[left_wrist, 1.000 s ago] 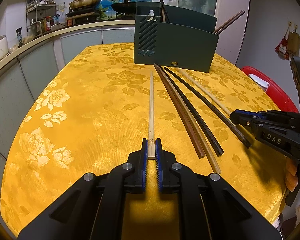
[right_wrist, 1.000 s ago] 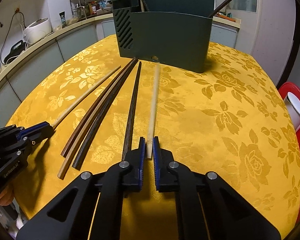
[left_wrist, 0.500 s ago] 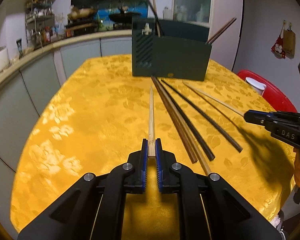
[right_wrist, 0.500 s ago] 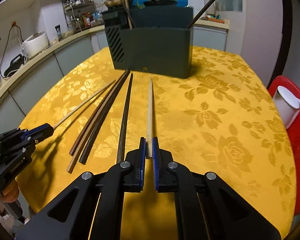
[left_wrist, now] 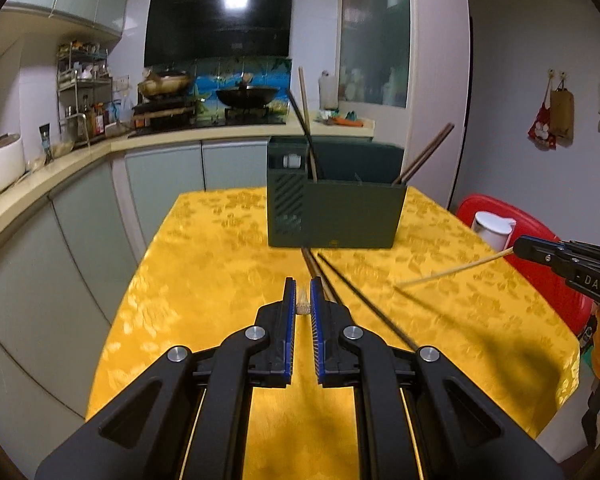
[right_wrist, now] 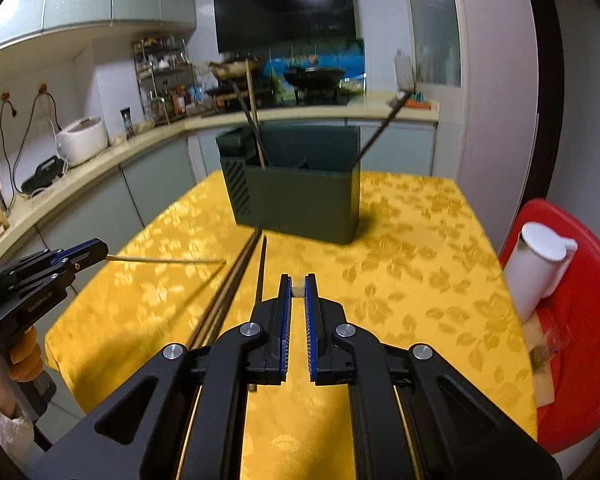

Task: Organize utensils
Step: 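Lift both held chopsticks upright and carry them over the dark green holder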

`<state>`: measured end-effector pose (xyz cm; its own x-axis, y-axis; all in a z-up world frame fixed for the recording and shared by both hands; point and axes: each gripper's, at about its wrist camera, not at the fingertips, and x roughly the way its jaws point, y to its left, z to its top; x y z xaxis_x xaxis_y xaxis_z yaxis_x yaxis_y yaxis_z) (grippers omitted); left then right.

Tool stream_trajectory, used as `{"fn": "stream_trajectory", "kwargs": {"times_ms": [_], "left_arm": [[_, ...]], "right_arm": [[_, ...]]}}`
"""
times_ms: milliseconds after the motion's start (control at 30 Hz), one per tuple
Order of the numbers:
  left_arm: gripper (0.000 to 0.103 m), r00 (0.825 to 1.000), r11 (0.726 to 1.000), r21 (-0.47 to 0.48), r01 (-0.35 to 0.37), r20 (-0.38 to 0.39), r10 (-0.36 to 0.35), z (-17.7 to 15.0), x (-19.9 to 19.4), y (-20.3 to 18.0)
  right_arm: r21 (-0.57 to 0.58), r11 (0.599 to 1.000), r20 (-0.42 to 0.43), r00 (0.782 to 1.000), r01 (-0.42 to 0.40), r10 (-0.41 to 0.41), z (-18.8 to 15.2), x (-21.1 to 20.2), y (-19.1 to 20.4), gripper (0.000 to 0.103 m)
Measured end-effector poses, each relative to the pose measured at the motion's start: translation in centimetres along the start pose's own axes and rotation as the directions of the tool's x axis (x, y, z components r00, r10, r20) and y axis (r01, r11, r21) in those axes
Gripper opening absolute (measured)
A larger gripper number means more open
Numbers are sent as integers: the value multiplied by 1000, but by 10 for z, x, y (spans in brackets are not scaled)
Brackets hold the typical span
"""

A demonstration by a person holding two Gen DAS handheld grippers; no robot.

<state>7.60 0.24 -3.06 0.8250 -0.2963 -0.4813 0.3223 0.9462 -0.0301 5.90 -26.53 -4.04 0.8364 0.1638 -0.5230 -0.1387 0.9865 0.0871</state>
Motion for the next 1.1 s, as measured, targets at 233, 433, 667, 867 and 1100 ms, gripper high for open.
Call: {"fn": "stream_trajectory", "kwargs": {"times_ms": [233,433,667,867,1100], "left_arm": [[7,1000,999,28,26,8,-26,20,-4,-4],[7,999,999,33,36,13,-36,34,-6,-2],[7,999,998,45,38,21,-39,53,-5,0],[7,999,997,69,45,15,-46,72,1,-4],[7,997,995,67,76,12,-77,93,10,-4]], "right_arm": [[5,1000,23,1000,3,-4,17,-4,-3,7],[41,999,19,1000,-4,3,30,-1,-11,7],[36,999,41,999,-7,5,48,-2,-10,7],[38,999,37,999,-14,12,64,3,-15,7],[72,997,2,1000,-29,29,79,12,-25,7]]}}
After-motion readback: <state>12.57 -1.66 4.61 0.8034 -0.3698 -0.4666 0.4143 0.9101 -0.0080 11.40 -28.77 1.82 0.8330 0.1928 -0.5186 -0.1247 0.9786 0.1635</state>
